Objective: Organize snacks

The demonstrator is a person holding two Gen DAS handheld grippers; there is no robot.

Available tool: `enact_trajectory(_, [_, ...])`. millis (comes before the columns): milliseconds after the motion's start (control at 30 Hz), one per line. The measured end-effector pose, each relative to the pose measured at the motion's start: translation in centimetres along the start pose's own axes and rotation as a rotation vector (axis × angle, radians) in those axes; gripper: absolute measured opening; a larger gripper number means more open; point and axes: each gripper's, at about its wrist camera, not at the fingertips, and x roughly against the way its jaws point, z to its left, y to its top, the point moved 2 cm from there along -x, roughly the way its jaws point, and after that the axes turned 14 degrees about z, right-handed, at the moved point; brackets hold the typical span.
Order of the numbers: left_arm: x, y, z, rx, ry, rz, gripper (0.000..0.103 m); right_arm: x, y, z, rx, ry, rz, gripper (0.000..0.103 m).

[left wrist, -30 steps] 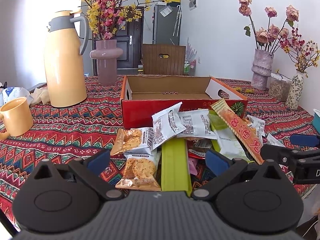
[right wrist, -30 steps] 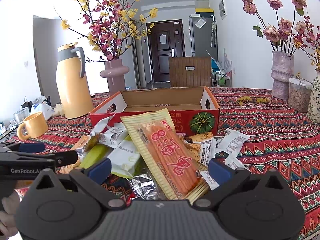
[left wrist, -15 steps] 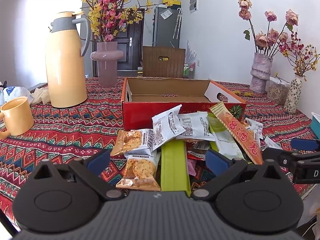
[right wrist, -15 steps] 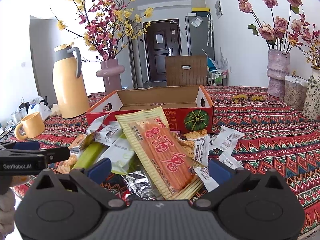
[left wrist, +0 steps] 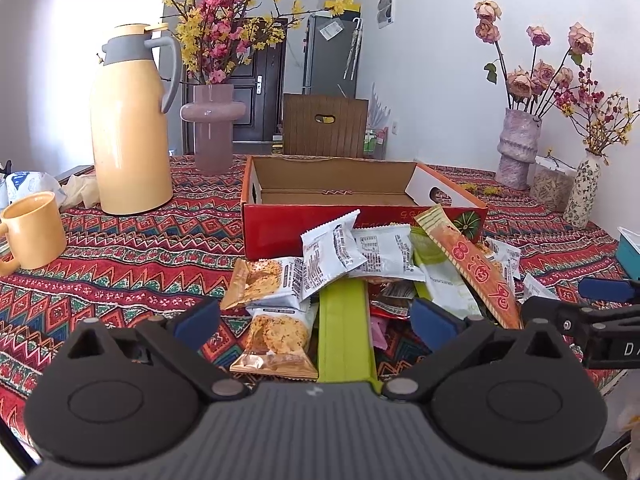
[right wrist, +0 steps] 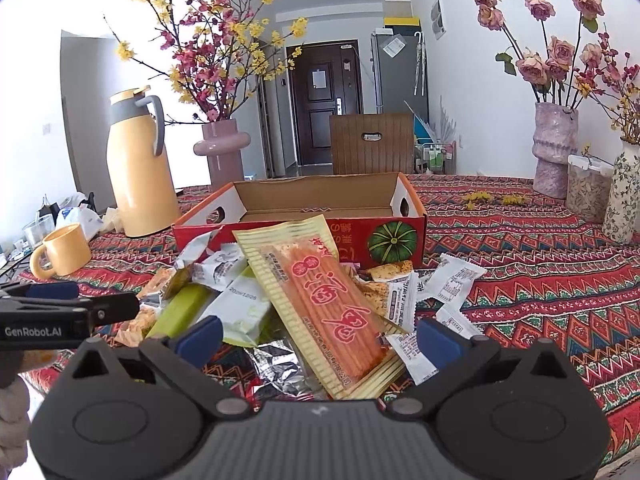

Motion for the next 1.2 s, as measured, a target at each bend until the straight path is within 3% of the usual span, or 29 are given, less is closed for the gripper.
enact_trajectory(367, [-0.1,-0.1,-0.1,0.008,-0.022,0.001,0.103,0.4,-0.2,-0.7,-0.015,-0.003,-0.001,0.103])
enact_trajectory(933, [-2.2,0.4,0.6,0.024,0.009,0.037,0.103,-2.0,0.3,-5.3,-0.088,-0.120,0.034,0.103])
enact_trajectory(1133, [-3.2,0.6,0.8,0.036,0.038,0.062,0.103,-4.2,1.7,-8.3,-0.189,-0.158,0.063,0.087])
enact_trajectory(1200, [-3.4,0.7,0.9,0.040,0.044,0.067,0.103,-5.2,2.1,-8.7,-0.207,-0.163,0.079,0.086])
